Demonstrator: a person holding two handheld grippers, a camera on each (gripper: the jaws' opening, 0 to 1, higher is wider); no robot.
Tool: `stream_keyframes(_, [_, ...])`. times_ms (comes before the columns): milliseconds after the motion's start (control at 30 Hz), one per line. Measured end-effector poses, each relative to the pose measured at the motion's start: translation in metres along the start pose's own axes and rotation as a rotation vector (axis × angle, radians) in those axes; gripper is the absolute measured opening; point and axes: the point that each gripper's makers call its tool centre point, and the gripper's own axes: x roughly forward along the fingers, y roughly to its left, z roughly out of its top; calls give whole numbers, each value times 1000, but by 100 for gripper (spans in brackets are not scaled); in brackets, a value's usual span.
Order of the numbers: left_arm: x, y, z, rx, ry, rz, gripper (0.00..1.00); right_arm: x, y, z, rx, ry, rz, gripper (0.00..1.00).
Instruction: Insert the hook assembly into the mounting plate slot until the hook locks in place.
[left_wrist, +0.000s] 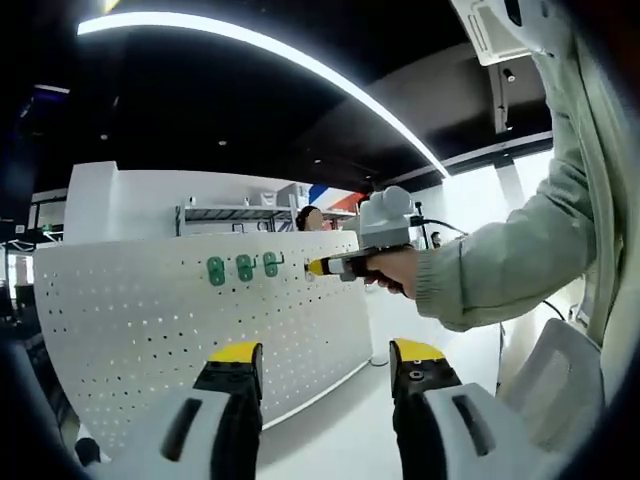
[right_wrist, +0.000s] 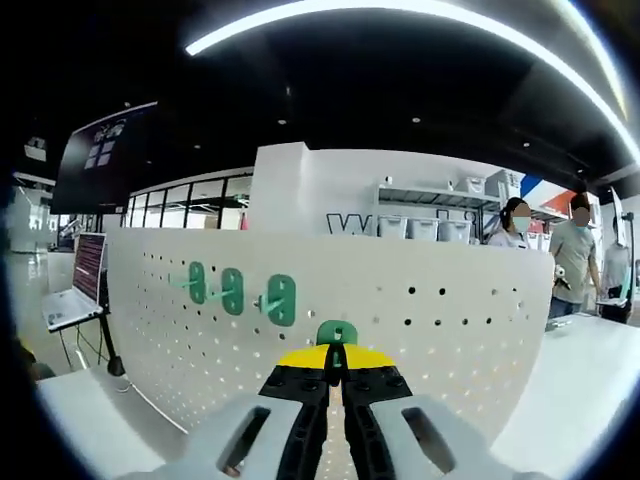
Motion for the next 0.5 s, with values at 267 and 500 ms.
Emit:
stream_keyframes(267, [0, -1, -2, -4, 5, -1, 53, 16, -5, 11, -4, -14, -19, 1])
stream_keyframes(500, [-1, 1, -3, -6, 12, 1, 53, 19, -4, 19, -15, -34, -28, 1])
